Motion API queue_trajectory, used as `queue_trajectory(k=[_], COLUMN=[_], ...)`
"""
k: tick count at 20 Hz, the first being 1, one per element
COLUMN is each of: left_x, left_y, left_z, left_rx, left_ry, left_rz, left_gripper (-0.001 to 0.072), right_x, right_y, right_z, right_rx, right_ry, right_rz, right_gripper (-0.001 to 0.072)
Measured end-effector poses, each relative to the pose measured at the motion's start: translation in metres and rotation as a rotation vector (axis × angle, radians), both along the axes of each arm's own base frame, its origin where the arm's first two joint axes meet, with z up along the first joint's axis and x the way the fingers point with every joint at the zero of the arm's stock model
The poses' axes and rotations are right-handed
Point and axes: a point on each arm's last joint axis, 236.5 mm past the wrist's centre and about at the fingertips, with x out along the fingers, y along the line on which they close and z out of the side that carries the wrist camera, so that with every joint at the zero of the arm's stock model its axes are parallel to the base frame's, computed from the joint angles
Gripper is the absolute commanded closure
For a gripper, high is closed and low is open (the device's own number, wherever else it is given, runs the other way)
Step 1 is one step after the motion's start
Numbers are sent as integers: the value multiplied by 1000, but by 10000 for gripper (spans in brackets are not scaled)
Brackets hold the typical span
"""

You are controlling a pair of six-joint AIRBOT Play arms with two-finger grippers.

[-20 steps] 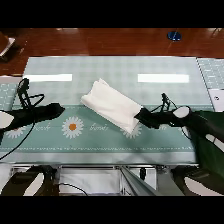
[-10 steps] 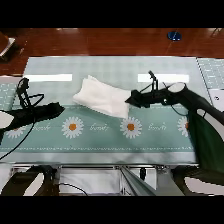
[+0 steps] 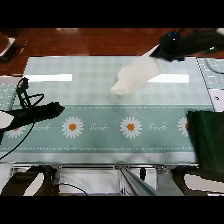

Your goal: Fold the shirts.

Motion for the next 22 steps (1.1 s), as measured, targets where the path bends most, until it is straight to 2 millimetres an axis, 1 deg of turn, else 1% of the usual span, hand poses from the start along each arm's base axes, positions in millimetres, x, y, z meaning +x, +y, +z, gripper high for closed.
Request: queue_trajectory(k=[3, 5, 6, 7, 9, 11, 13, 16, 18, 20, 22], left_x=[0, 0, 0, 0, 0, 0, 0, 0, 0, 0, 0], left_y=[0, 0, 0, 0, 0, 0, 0, 0, 0, 0, 0], left_z=[0, 0, 0, 0, 0, 0, 0, 0, 0, 0, 0], left_rx=[0, -1, -1, -1, -1, -1, -2, -2, -2, -2, -2], left_ry=[0, 2, 2, 2, 2, 3, 3, 2, 2, 1, 0], left_rz=[0, 1, 1, 1, 1, 1, 1, 1, 2, 2, 3], left_gripper=[691, 691, 691, 691, 691, 691, 691, 691, 691, 691, 691], right_x=[0, -6, -13, -21, -41, -67, -97, -143, -174, -207, -248], right_y=[-65, -107, -130, -152, -189, -223, -251, -278, -287, -293, -300], right_z=[38, 57, 65, 70, 80, 84, 80, 74, 64, 48, 27], right_rx=[-30, -43, -45, -50, -54, -76, -124, -190, -209, -224, -253], right_ry=[-18, -20, -13, -4, 17, 59, 125, 215, 281, 356, 442], right_rz=[-120, -209, -260, -311, -405, -496, -584, -714, -798, -875, -976], right_gripper=[688, 688, 688, 688, 688, 688, 689, 688, 688, 689, 688])
